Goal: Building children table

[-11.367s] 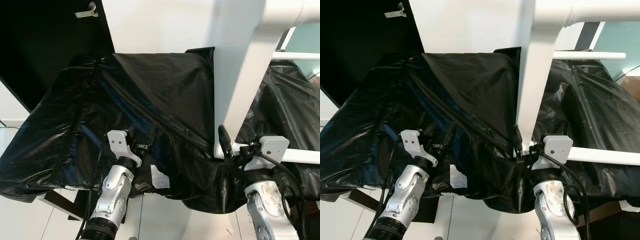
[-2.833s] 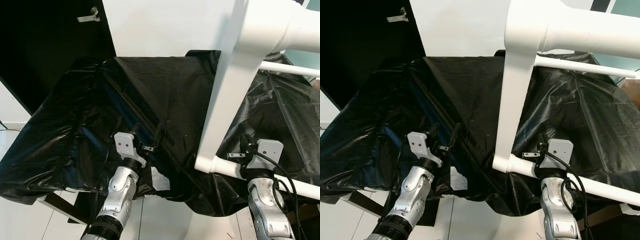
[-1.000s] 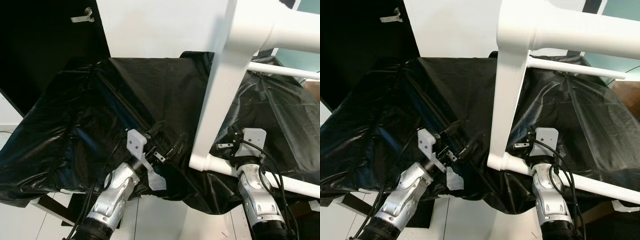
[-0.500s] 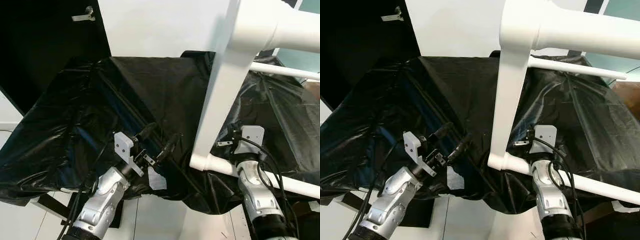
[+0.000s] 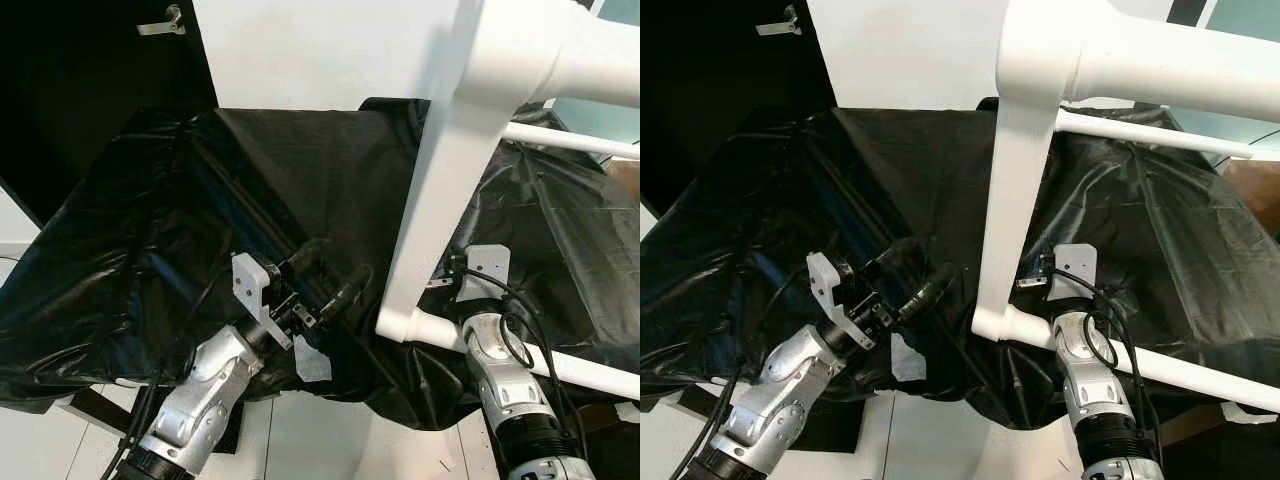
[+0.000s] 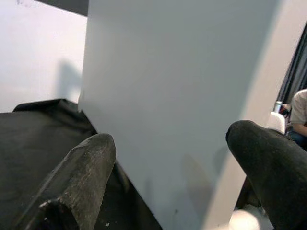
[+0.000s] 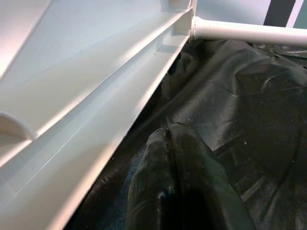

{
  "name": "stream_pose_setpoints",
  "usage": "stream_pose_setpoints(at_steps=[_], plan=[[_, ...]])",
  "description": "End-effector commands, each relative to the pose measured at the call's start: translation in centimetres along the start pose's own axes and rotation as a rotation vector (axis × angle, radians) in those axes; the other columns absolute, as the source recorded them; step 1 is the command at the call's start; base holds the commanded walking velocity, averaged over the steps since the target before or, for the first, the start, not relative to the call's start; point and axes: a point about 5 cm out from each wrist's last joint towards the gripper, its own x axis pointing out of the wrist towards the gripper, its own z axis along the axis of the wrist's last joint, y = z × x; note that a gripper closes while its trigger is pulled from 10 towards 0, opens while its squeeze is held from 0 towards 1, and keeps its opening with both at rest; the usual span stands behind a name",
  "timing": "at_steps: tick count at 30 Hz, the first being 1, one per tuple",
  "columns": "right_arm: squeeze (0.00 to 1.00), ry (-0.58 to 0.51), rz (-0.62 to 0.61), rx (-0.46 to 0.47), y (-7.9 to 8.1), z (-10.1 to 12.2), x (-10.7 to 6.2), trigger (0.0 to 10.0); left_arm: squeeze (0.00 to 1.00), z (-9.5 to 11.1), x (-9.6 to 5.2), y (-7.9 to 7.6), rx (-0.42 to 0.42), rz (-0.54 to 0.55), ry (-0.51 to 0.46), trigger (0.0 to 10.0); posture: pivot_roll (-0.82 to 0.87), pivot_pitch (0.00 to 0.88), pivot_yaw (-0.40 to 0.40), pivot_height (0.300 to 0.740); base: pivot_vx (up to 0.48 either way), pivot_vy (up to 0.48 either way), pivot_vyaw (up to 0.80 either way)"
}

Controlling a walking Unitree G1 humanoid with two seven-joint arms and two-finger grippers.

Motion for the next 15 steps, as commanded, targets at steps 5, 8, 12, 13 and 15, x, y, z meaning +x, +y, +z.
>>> stream_pose_setpoints(at_steps=[5,8,12,13,15], plan=[[0.0,0.105,0.034,-0.006,0.9,-2.3,-0.6,10.0,0.02,1.0,0.2,-2.0,-0.002,-0.364,-0.011,10.0,-0.06,0.034,0.015,0.74,0.0,0.0,0.0],[0.0,0.104,0.037,-0.01,1.0,-2.2,-0.4,10.0,0.02,1.5,-0.1,-2.2,-0.007,-0.391,-0.003,10.0,-0.06,0.033,0.011,0.74,0.0,0.0,0.0],[0.0,0.105,0.047,-0.017,1.2,-2.2,-0.2,10.0,0.02,1.8,-0.1,-2.3,-0.017,-0.411,0.001,10.0,-0.06,0.033,0.008,0.74,0.0,0.0,0.0],[0.0,0.105,0.047,-0.017,1.2,-2.2,-0.2,10.0,0.02,1.8,-0.1,-2.3,-0.017,-0.411,0.001,10.0,-0.06,0.033,0.008,0.74,0.0,0.0,0.0],[0.0,0.119,0.052,-0.039,1.2,-2.3,0.1,10.0,0.03,2.0,0.1,-2.3,-0.013,-0.404,0.002,10.0,-0.05,0.033,0.006,0.74,0.0,0.0,0.0]])
